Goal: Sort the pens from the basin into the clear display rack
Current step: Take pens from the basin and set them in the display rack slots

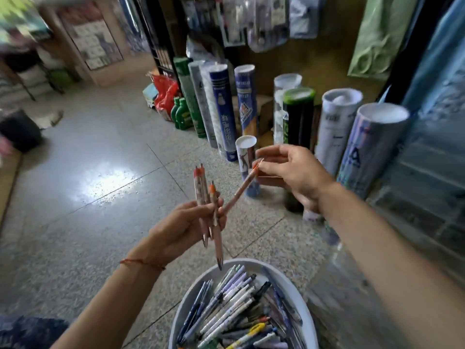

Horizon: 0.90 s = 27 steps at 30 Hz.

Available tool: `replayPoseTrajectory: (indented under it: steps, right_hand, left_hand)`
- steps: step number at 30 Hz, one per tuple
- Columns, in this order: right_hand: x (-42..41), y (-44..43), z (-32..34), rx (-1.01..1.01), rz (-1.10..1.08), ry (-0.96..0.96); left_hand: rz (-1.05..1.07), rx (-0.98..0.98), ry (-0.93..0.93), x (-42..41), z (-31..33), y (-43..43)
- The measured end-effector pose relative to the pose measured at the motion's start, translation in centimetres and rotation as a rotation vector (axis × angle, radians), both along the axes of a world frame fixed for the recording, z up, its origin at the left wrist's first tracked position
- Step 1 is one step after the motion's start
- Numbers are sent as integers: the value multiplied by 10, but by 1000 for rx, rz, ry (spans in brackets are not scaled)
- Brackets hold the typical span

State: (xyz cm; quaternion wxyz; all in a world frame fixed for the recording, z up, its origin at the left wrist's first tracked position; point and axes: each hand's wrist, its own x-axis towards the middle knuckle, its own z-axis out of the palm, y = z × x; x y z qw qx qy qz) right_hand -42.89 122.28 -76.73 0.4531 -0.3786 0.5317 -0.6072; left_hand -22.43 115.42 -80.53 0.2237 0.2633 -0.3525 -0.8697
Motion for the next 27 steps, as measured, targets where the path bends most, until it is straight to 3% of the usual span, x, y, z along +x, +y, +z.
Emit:
replayPoseTrajectory:
  steps: [4, 9, 12, 15, 17, 21, 27]
  right_hand:
    - [-50, 54, 91, -264, -259, -12]
    - [-111, 145, 178, -639, -662, 272]
    - [-144, 186, 202, -841, -957, 326]
    - [-167, 204, 200, -890, -1285, 394]
    - [-176, 206, 193, -785, -1396, 564]
    - [-190, 199, 171, -402, -1276, 889]
    - [-210, 187, 153, 153, -991, 1022]
  left_hand:
    - [4, -258, -20, -76, 105, 33]
    - [-33, -550, 171, -173, 206, 93]
    - [-52, -536, 271, -217, 234, 125]
    - [-56, -447, 346, -242, 234, 145]
    - [-129, -416, 362, -251, 224, 157]
    - [-229, -421, 259, -263, 213, 165]
    - [-359, -524, 60, -254, 191, 151]
